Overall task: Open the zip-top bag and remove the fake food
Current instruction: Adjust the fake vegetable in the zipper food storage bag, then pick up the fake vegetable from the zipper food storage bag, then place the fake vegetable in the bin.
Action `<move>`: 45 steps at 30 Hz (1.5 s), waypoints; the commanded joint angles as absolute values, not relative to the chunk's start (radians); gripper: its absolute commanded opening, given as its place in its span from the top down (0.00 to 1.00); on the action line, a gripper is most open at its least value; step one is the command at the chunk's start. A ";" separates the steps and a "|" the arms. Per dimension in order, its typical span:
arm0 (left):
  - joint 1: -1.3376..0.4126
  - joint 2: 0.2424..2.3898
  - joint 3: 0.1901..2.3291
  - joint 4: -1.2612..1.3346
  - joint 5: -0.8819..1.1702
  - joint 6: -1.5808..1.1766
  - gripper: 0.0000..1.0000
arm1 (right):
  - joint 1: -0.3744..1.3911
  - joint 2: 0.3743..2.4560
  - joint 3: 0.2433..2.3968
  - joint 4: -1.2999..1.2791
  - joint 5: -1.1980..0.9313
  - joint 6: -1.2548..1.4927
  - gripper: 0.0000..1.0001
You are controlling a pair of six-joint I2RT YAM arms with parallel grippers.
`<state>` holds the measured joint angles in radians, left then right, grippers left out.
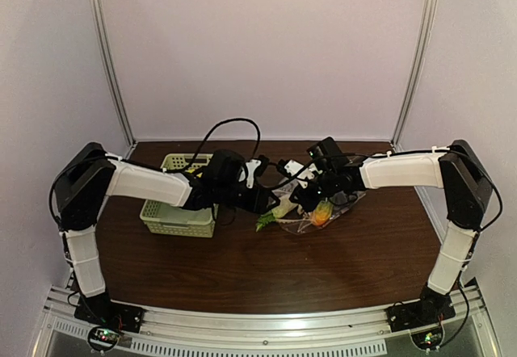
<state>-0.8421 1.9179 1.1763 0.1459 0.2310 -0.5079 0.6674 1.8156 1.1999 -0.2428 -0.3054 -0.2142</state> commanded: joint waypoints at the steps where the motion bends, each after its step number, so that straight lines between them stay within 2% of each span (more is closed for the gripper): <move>1: -0.824 1.978 1.204 0.222 0.272 -0.529 0.40 | 0.666 1.807 1.216 -0.258 -0.284 -0.221 1.00; 9: -0.824 2.083 1.312 0.163 0.235 -0.500 0.33 | 0.666 1.812 1.216 -0.260 -0.299 -0.217 1.00; 14: -0.824 2.158 1.372 0.163 0.269 -0.489 0.33 | 0.666 1.807 1.214 -0.258 -0.291 -0.218 1.00; 18: -0.824 2.192 1.400 0.140 0.284 -0.493 0.38 | 0.666 1.805 1.214 -0.258 -0.287 -0.217 1.00; 22: -0.824 2.177 1.397 0.109 0.297 -0.496 0.52 | 0.666 1.807 1.215 -0.259 -0.283 -0.218 1.00; 27: -0.827 2.078 1.349 0.067 0.292 -0.501 0.62 | 0.666 1.804 1.219 -0.263 -0.282 -0.221 1.00; 38: -0.860 1.765 1.129 -0.141 0.322 -0.522 0.71 | 0.664 1.792 1.212 -0.259 -0.270 -0.232 1.00; 41: -0.860 1.643 1.046 -0.222 0.273 -0.518 0.72 | 0.664 1.794 1.214 -0.260 -0.272 -0.232 1.00; 45: -0.861 1.451 0.984 -0.305 0.110 -0.510 0.72 | 0.663 1.809 1.217 -0.265 -0.263 -0.236 1.00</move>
